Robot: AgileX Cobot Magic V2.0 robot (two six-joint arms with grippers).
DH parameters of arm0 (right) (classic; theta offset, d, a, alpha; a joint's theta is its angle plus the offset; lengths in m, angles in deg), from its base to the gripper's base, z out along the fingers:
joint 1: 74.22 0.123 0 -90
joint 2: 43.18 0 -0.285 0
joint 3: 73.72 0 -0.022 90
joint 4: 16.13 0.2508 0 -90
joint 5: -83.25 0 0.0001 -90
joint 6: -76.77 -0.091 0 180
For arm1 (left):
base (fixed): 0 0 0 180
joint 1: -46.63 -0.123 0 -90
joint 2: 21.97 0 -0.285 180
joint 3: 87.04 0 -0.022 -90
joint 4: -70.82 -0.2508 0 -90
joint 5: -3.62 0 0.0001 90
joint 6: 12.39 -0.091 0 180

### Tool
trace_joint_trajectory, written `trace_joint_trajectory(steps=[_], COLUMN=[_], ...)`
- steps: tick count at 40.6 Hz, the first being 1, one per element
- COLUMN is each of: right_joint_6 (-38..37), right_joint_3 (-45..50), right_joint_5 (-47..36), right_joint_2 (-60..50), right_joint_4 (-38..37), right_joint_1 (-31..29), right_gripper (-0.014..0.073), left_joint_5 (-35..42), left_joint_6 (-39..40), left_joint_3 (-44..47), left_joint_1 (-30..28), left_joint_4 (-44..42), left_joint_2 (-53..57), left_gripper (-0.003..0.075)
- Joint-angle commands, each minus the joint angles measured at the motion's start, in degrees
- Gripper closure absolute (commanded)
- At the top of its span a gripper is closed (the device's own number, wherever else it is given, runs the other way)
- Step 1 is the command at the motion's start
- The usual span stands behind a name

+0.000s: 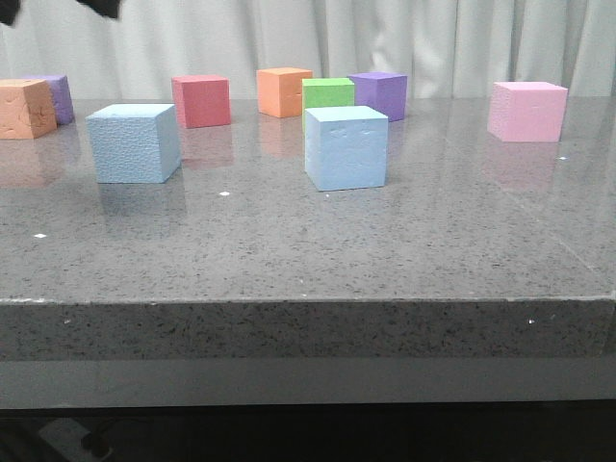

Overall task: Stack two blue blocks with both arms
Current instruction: 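Raise the right gripper away from the placed cube, then grasp the other light-blue cube with the left gripper and lift, then carry the held cube over the placed light-blue cube and lower it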

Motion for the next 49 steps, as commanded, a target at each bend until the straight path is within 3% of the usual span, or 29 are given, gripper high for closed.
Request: trace_joint_trajectory(steps=[1, 13, 25, 34, 39, 45, 49], right_joint_6=[0.58, 0.58, 0.58, 0.58, 0.58, 0.58, 0.58], right_joint_3=[-1.2, -1.2, -1.2, -1.2, -1.2, -1.2, -1.2], right_joint_5=[-3.48, -3.48, -3.48, -3.48, -3.48, -3.48, -3.48], right_joint_2=[-0.16, -0.16, -0.16, -0.16, -0.16, -0.16, -0.16], right_joint_4=[0.99, 0.99, 0.99, 0.99, 0.99, 0.99, 0.99], right_joint_1=[-0.22, -0.22, -0.22, -0.22, -0.22, -0.22, -0.22], right_gripper=[-0.0053, -0.0053, -0.0053, -0.0053, -0.0053, -0.0053, -0.0053], left_joint_5=[-1.66, -11.23, -11.73, -11.8, -11.85, -13.83, -17.01], left_joint_6=[1.81, 9.53, 12.8, 12.89, 12.77, 7.83, -0.47], left_joint_3=[-8.17, -22.32, -24.03, -24.03, -24.14, -27.22, -31.9], left_joint_1=[0.34, 0.8, 1.72, 1.8, 1.99, 3.74, 5.91], left_joint_4=[0.13, -2.75, -5.09, -4.34, -3.61, -3.06, -1.82], left_joint_2=[-4.3, -18.89, -24.4, -24.47, -24.23, -23.7, -23.7], left_gripper=[0.0121, 0.0121, 0.0129, 0.0312, 0.0353, 0.0353, 0.0353])
